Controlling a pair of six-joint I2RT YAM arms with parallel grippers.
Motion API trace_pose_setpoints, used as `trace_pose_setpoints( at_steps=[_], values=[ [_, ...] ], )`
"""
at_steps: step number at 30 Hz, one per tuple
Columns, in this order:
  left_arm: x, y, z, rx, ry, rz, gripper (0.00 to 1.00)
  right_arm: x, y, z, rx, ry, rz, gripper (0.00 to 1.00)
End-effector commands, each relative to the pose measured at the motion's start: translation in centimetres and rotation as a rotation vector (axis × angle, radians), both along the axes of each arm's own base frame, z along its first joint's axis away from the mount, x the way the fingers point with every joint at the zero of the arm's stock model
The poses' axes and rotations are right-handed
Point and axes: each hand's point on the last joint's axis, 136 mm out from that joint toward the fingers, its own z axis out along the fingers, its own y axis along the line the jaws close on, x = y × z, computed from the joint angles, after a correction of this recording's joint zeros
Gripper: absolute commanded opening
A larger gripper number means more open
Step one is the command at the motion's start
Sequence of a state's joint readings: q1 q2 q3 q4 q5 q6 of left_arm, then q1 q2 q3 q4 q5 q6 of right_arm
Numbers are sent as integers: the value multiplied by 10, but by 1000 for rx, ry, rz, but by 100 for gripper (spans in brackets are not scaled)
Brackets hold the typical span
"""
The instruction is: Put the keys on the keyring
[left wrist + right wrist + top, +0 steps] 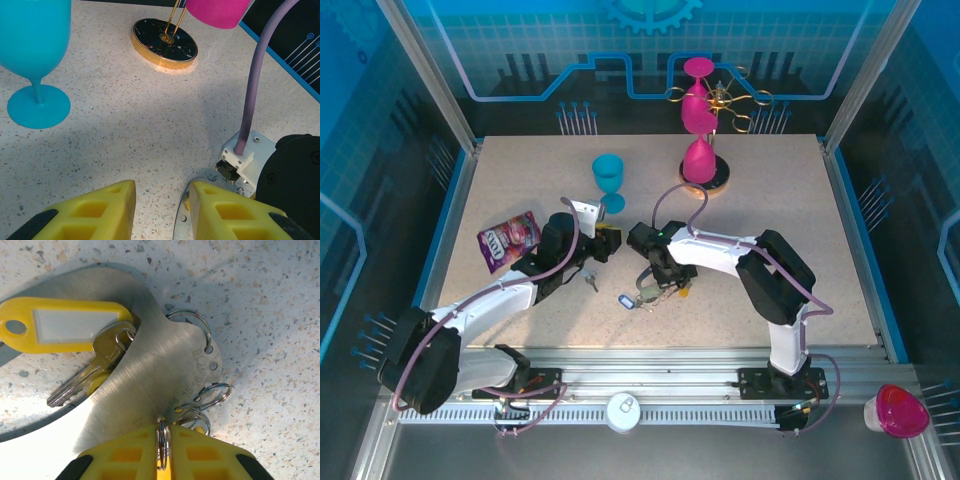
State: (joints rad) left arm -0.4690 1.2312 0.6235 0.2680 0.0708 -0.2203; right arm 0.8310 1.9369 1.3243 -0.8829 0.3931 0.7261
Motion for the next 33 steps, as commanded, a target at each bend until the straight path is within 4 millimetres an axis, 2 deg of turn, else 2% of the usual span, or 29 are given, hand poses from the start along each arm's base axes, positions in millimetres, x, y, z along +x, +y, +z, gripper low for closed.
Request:
trace_pose_setpoints(
  at_steps=[1, 3, 6, 10, 13, 19, 25, 29, 33],
  values=[
    [-1, 0, 4, -7, -18, 6, 34, -3, 0, 0, -39, 4, 7, 14],
    [-1, 0, 5, -8, -21, 6, 34, -3, 0, 0, -41, 6, 9, 12],
    [0, 0, 8, -5, -30, 5, 34, -3, 0, 2, -43, 2, 18, 1],
    [0, 2, 13, 20, -56, -1, 34, 3, 2, 15, -18, -39, 67, 0],
    [0, 3, 22, 56, -90, -13, 34, 12, 13, 35, 60, -104, 154, 0],
    [-4, -6, 43, 119, -188, -119, 34, 15, 53, 80, 312, -176, 472, 0],
    [-15, -20, 55, 179, -280, -275, 30, 7, 80, 126, 616, -195, 685, 0],
    [-31, -35, 56, 199, -327, -446, 24, 0, 93, 160, 822, -235, 808, 0],
    [-40, -40, 52, 219, -341, -546, 19, -8, 99, 182, 895, -278, 916, 0]
  ],
)
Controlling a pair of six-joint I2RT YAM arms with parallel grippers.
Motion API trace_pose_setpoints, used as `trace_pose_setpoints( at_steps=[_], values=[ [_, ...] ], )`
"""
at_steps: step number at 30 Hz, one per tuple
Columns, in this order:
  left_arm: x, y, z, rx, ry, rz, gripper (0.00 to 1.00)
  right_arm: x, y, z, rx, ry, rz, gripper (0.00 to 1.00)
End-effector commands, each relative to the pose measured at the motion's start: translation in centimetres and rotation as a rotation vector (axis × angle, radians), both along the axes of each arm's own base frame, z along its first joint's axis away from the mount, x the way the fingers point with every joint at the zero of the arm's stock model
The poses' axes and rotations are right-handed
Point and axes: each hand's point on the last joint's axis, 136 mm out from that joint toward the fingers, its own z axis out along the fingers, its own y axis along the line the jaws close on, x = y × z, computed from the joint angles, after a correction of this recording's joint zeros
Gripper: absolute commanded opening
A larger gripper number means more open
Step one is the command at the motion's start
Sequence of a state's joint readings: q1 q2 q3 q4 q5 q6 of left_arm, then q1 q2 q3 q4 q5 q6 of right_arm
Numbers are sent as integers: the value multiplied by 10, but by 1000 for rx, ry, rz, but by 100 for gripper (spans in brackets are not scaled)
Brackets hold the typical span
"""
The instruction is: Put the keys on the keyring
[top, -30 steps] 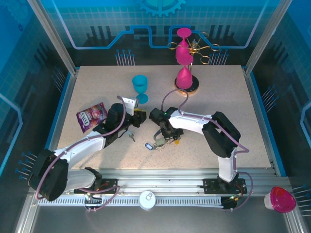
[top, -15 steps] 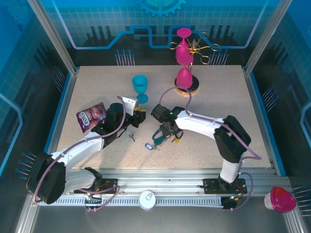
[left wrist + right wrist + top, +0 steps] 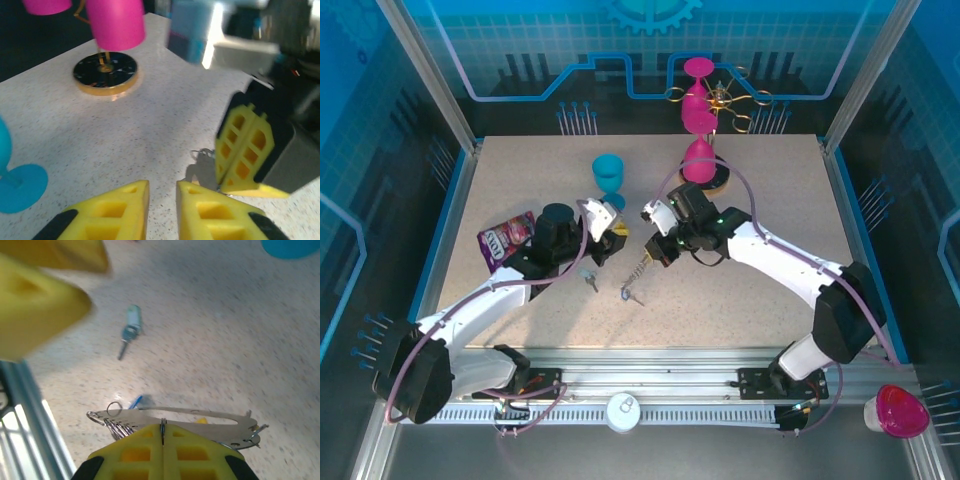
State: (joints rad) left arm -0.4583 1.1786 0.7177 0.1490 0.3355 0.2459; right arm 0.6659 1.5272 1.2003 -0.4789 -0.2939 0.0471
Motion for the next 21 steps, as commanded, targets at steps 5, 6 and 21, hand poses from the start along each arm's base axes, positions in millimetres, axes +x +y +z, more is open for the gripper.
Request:
trace_pose_setpoints(
  at_steps=[5, 6, 21],
  values=[
    [-23, -9, 4, 19, -33, -208, 16, -22, 20, 49, 193, -104, 244, 0],
    [-26, -9, 4, 11, -32, -224, 16, -22, 20, 51, 195, -114, 249, 0],
    [-69, -11, -7, -72, -34, -406, 25, -28, 20, 64, 200, -225, 315, 0]
  ],
)
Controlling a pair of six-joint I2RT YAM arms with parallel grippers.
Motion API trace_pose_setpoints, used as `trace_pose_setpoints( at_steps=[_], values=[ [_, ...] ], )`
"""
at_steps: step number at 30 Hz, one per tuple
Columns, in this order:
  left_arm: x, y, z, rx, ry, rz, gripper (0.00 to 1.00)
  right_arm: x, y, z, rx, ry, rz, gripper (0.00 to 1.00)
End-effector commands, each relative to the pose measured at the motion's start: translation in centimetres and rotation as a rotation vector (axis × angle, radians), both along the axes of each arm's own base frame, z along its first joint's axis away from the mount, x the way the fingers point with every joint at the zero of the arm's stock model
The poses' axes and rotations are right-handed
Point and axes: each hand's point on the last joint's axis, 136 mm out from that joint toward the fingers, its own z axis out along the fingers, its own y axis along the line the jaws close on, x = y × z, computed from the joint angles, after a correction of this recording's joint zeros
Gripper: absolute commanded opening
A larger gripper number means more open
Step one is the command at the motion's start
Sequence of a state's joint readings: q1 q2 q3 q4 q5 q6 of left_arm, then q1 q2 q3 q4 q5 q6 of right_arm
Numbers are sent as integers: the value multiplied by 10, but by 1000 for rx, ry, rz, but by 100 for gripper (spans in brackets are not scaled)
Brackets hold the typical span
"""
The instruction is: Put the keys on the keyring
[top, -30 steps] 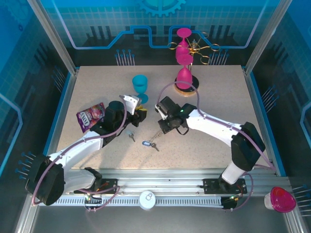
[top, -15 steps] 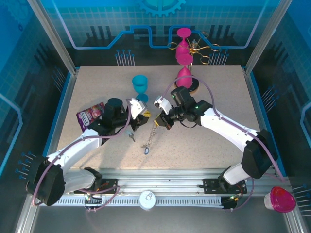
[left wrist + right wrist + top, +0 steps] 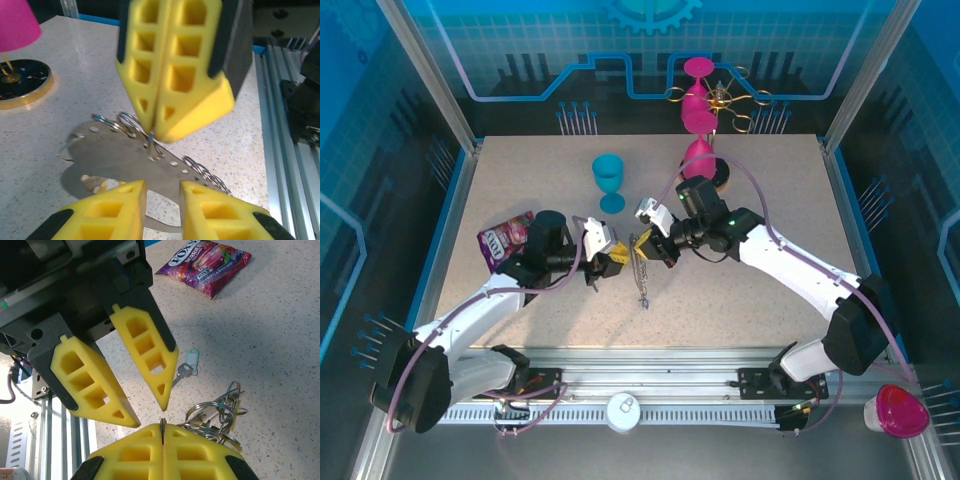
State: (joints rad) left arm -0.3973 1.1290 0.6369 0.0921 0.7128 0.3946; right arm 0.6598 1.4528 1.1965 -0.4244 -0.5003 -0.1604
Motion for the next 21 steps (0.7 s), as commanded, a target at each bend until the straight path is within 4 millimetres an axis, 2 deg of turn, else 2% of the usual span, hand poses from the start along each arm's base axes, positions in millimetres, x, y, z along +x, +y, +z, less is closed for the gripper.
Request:
trace_pose_setpoints(
  at_steps=[1, 11, 21],
  values=[
    [-10, -3, 7, -39, -55, -75, 25, -4, 3, 16, 45, -66, 51, 0],
    [-8, -7, 3, -35, -118, -93, 23, -9, 11, 6, 29, -48, 93, 0],
    [-5, -9, -1, -29, -108, -85, 24, -16, 19, 1, 22, -27, 143, 0]
  ],
)
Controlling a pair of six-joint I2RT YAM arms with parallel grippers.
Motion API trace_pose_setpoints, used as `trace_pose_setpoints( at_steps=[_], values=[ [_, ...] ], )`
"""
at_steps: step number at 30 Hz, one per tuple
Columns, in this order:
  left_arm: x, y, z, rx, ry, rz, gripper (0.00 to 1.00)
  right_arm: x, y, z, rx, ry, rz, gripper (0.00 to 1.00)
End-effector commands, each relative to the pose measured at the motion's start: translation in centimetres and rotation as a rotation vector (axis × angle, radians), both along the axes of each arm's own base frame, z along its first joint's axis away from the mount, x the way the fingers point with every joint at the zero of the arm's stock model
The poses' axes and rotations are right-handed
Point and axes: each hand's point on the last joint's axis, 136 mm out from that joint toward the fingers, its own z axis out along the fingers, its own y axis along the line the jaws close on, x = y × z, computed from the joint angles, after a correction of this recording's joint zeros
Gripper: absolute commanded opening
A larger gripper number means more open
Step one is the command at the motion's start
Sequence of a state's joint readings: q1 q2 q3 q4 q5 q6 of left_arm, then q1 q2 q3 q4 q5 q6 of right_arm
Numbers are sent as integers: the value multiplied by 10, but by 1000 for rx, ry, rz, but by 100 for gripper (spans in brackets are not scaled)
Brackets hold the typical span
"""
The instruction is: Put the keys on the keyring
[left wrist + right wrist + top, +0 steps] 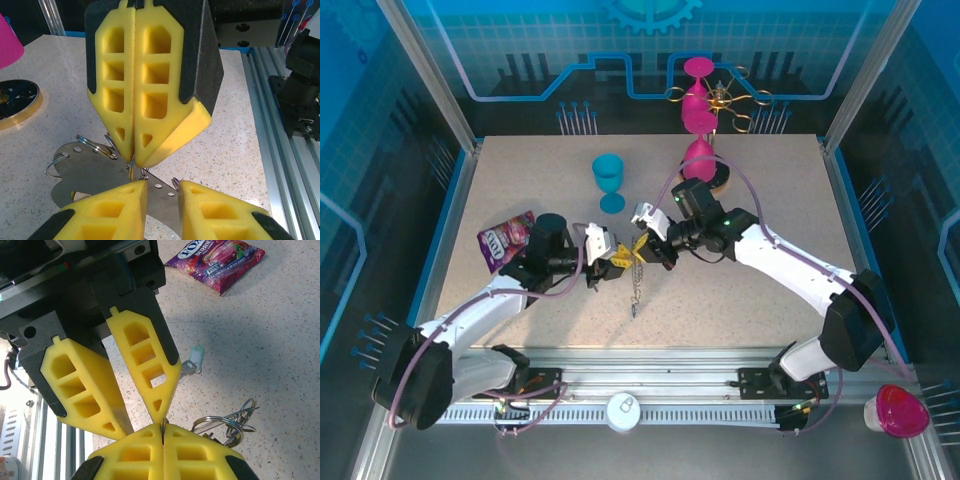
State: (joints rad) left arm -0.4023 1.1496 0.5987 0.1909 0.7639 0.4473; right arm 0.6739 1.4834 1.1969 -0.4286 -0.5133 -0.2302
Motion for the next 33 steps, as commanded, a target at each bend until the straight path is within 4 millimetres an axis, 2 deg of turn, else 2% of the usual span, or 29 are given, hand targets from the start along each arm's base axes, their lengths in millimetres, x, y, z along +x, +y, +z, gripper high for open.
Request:
trace_pose_setpoints(
  at_steps=[1, 5, 12, 16, 22, 33],
  values=[
    [0, -3, 0, -5, -27, -19, 24, -14, 14, 12, 47, 5, 86, 0],
    [3, -1, -3, 9, -19, 2, 22, -14, 15, 11, 47, 4, 91, 0],
    [6, 4, -6, 44, -2, 44, 21, 7, -2, 3, -36, -61, -31, 0],
    [11, 7, -9, 62, 2, 78, 27, -1, 0, 3, -29, -32, 3, 0],
    [13, 4, -9, 58, 14, 70, 28, -11, 9, 6, 6, -4, 61, 0],
    [1, -2, -6, 20, 45, -13, 20, -14, 20, 6, 38, 18, 110, 0]
  ],
)
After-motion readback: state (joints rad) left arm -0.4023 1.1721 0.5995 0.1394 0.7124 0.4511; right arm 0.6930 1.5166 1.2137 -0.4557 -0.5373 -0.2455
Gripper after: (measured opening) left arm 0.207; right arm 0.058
